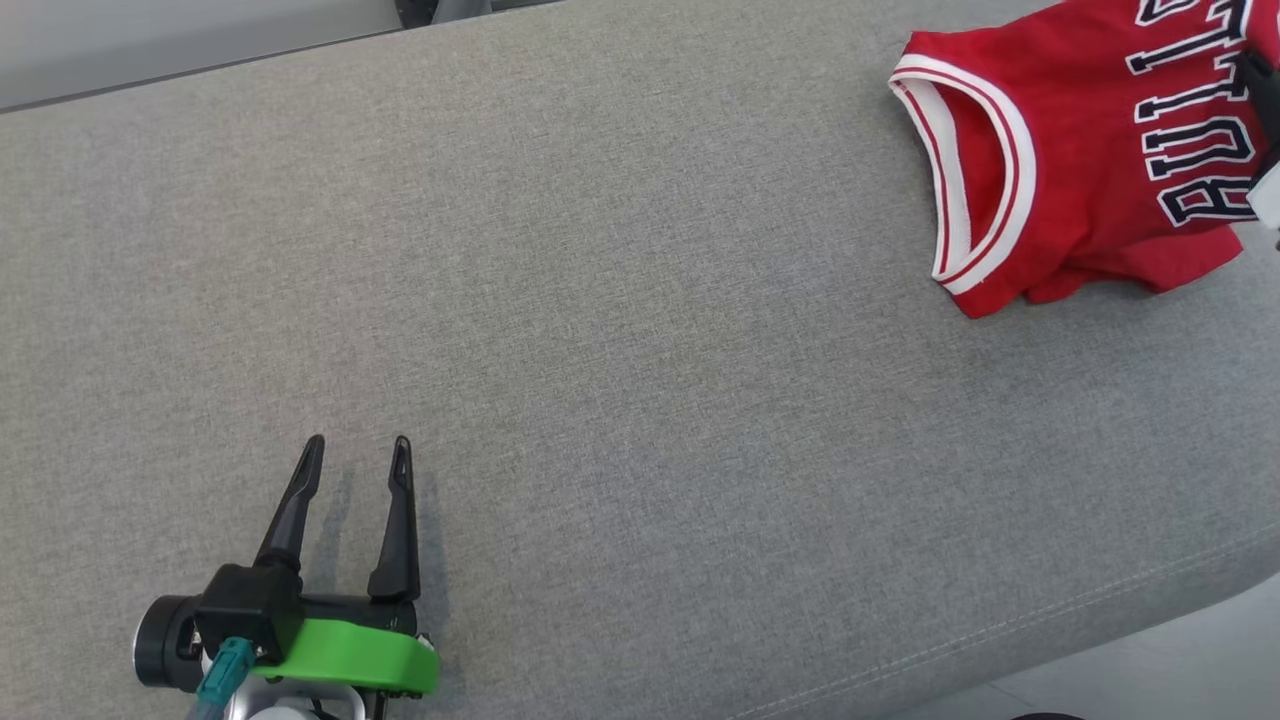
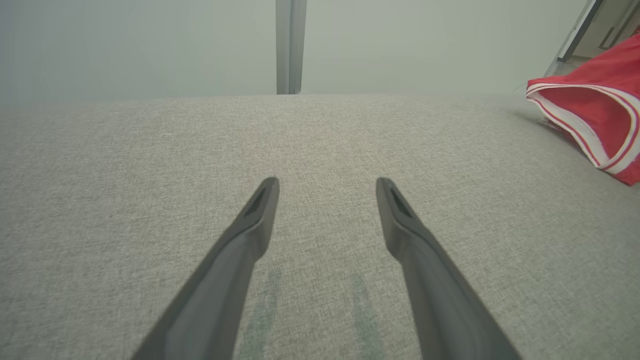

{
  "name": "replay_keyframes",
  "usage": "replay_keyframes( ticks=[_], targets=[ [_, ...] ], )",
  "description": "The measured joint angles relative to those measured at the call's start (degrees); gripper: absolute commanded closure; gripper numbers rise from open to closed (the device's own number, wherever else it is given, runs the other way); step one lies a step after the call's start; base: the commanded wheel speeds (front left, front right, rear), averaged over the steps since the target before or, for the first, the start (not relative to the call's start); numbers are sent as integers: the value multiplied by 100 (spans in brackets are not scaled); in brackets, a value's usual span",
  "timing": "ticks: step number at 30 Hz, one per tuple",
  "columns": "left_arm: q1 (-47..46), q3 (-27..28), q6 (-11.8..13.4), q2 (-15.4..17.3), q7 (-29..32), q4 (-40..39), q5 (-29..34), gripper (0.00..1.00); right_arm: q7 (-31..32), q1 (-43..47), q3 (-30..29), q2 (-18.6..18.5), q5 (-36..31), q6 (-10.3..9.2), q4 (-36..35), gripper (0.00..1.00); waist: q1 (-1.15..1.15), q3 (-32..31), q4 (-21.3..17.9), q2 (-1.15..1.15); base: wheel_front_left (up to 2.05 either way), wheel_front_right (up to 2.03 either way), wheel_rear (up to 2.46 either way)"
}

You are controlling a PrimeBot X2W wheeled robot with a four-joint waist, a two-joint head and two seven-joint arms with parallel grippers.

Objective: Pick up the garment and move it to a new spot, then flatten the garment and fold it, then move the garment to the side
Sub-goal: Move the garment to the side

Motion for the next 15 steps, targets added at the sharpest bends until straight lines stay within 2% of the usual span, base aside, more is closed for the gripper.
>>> replay_keyframes(
  ticks=[9,14,15],
  targets=[
    [-79,-119,-73,0,0,-16,142,0,-477,-116,-349,13,-190,0,786,100,0,190,192,0,0,0,0],
    [-121,-126,-82,1,0,-59,154,0,-835,-303,-435,-83,-616,1,1425,100,0,319,395,0,0,0,0],
    [-126,-123,-82,1,0,-70,155,0,-950,-352,-455,-78,-693,0,1535,66,0,340,435,0,0,0,0]
  ],
)
